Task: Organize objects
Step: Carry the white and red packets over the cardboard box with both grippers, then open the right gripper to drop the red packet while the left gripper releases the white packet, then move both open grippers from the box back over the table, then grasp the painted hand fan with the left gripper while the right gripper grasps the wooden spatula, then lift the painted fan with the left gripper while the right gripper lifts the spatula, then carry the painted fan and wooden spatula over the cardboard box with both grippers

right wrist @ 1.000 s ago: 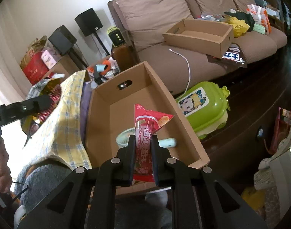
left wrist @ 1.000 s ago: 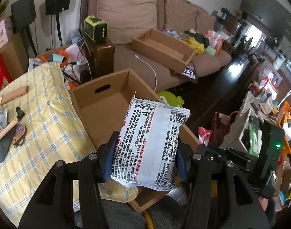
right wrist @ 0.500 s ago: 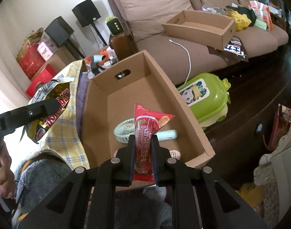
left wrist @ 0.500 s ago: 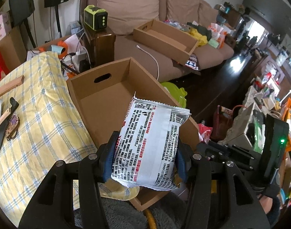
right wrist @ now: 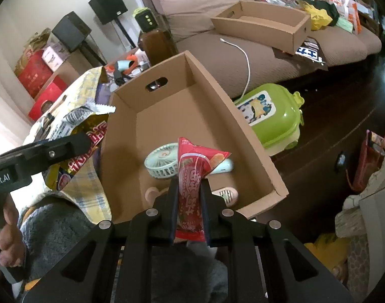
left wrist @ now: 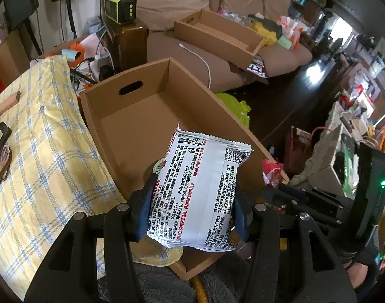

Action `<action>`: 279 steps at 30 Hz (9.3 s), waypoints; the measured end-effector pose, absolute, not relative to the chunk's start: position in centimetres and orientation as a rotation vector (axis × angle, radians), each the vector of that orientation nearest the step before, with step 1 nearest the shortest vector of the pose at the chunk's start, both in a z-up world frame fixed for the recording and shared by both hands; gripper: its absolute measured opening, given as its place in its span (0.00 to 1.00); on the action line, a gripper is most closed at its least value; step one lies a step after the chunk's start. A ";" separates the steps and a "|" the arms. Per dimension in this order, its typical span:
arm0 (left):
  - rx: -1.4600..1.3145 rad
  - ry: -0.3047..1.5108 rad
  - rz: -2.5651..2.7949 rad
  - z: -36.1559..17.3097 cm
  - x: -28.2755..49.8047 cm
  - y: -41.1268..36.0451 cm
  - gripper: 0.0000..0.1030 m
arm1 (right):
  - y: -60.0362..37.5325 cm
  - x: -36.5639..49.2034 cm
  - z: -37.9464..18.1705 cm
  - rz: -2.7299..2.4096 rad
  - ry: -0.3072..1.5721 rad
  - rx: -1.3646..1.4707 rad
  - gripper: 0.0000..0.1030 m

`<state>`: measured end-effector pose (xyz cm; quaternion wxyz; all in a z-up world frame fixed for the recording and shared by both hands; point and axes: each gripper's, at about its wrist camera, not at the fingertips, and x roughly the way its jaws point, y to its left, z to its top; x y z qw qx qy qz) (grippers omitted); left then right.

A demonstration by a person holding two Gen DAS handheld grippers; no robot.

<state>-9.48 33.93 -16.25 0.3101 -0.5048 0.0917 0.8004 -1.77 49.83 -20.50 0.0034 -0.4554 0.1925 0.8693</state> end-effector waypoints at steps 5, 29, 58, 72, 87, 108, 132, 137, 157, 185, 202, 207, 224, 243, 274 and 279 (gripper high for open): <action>-1.363 0.231 2.114 -17.0 -9.9 33.8 0.48 | 50.0 -1.9 -20.9 2.690 0.613 -1.446 0.15; -1.468 0.302 2.087 -18.8 -10.9 35.9 0.57 | 51.4 -1.3 -20.4 2.629 0.762 -1.355 0.44; -1.283 -0.092 2.142 -7.0 -12.6 26.8 0.88 | 49.7 -1.1 -18.1 2.681 0.698 -1.207 0.49; -1.155 0.157 2.310 -0.8 -11.8 18.0 0.88 | 46.2 -1.7 -18.3 2.739 0.457 -1.229 0.51; -1.303 -0.001 2.691 -4.0 -11.0 -0.8 0.88 | 44.3 -0.5 -13.2 2.797 0.219 -1.014 0.65; -1.353 -0.121 2.904 -8.4 -11.7 -15.1 0.88 | 30.0 -6.0 -4.2 3.157 0.017 -1.166 0.79; -1.343 -0.544 2.626 -16.8 -19.4 -19.8 0.86 | 19.0 -23.5 -12.6 3.114 0.287 -1.800 0.58; -1.339 -0.518 2.614 -16.8 -20.0 -18.8 0.86 | 18.7 -23.5 -12.7 3.113 0.273 -1.813 0.53; -1.350 -0.399 2.603 -17.1 -20.9 -18.8 0.86 | 18.0 -23.4 -13.8 3.099 0.271 -1.847 0.53; -1.220 -0.083 2.803 -10.4 -15.7 -13.6 0.81 | 17.4 -19.8 -7.8 3.232 -0.013 -1.482 0.52; -0.989 -0.049 2.887 -1.2 -12.3 -12.1 0.83 | 19.4 -14.1 1.5 3.355 -0.054 -1.142 0.52; -0.946 -0.045 2.878 0.4 -11.5 -11.0 0.83 | 20.6 -12.3 3.2 3.359 -0.046 -1.070 0.52; -0.807 -0.076 2.841 3.2 -10.1 -7.9 0.82 | 25.9 -7.6 5.1 3.285 0.114 -1.007 0.52; -0.752 0.027 2.691 5.4 -10.0 1.8 0.83 | 33.9 -0.7 4.7 3.157 0.212 -0.860 0.54; -0.836 0.221 2.632 1.7 -11.4 15.5 0.85 | 43.9 2.1 -3.8 2.970 0.467 -0.954 0.55; -0.867 0.210 2.610 0.5 -12.6 17.0 0.85 | 45.1 1.9 -4.5 2.938 0.490 -0.964 0.55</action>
